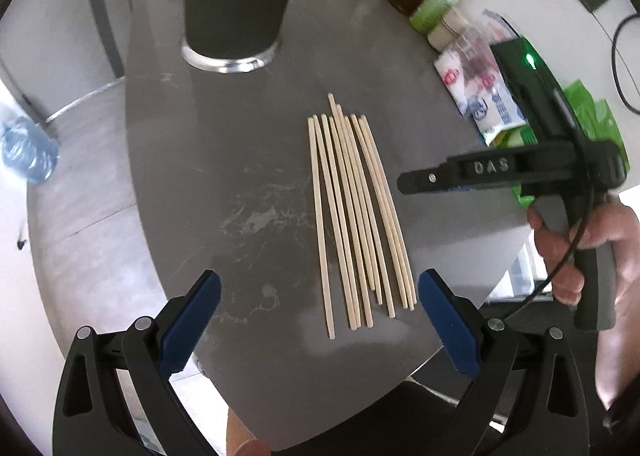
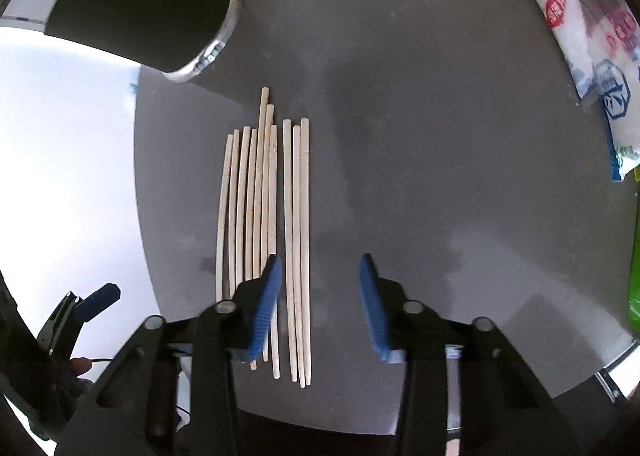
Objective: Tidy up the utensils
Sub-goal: 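Move both tools down toward the row of wooden chopsticks, then close the right gripper on one wooden chopstick and slide it out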
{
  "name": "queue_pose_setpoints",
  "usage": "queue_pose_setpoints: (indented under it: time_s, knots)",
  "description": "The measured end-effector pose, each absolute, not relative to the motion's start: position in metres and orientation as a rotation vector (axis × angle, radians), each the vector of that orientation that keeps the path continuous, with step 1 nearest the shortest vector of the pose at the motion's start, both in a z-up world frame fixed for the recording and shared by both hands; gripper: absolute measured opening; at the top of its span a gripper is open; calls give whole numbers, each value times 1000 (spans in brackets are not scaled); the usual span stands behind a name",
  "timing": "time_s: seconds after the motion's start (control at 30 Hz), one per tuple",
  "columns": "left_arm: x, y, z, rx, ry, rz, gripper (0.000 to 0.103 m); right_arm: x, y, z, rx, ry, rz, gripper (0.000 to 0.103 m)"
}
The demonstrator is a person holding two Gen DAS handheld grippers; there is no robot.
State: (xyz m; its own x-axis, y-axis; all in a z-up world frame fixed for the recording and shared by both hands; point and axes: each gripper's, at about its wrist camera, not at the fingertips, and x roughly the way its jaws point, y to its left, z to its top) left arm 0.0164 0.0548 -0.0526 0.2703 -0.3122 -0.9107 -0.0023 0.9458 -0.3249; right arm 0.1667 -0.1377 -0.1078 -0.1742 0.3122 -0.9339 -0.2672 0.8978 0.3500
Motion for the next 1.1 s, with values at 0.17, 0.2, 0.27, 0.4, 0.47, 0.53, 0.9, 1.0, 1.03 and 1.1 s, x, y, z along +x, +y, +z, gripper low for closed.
queue_pose_setpoints:
  time_s: [0.17, 0.2, 0.27, 0.4, 0.47, 0.53, 0.9, 1.0, 1.03, 1.1]
  knots:
    - [12, 59, -57, -293, 1278, -265, 96, 165, -116, -110, -28, 1687, 467, 22]
    - [11, 60, -57, -285, 1278, -273, 96, 165, -112, -111, -45, 1690, 456, 22]
    - [9, 62, -58, -281, 1281, -278, 96, 165, -103, -114, -70, 1695, 445, 18]
    - [6, 69, -58, -291, 1278, -272, 96, 161, -87, -111, -122, 1686, 429, 15]
    - [5, 73, -57, -300, 1274, -269, 96, 160, -81, -111, -143, 1687, 422, 14]
    - [3, 74, -56, -301, 1270, -264, 96, 158, -74, -109, -163, 1683, 422, 14]
    - [-2, 72, -55, -303, 1271, -272, 96, 160, -80, -112, -151, 1695, 426, 10]
    - [-2, 69, -53, -294, 1265, -285, 96, 158, -77, -112, -162, 1687, 423, 8]
    - [-2, 69, -53, -291, 1267, -285, 96, 159, -78, -111, -167, 1685, 419, 7]
    - [-2, 68, -53, -288, 1270, -285, 96, 160, -76, -113, -188, 1677, 409, 5]
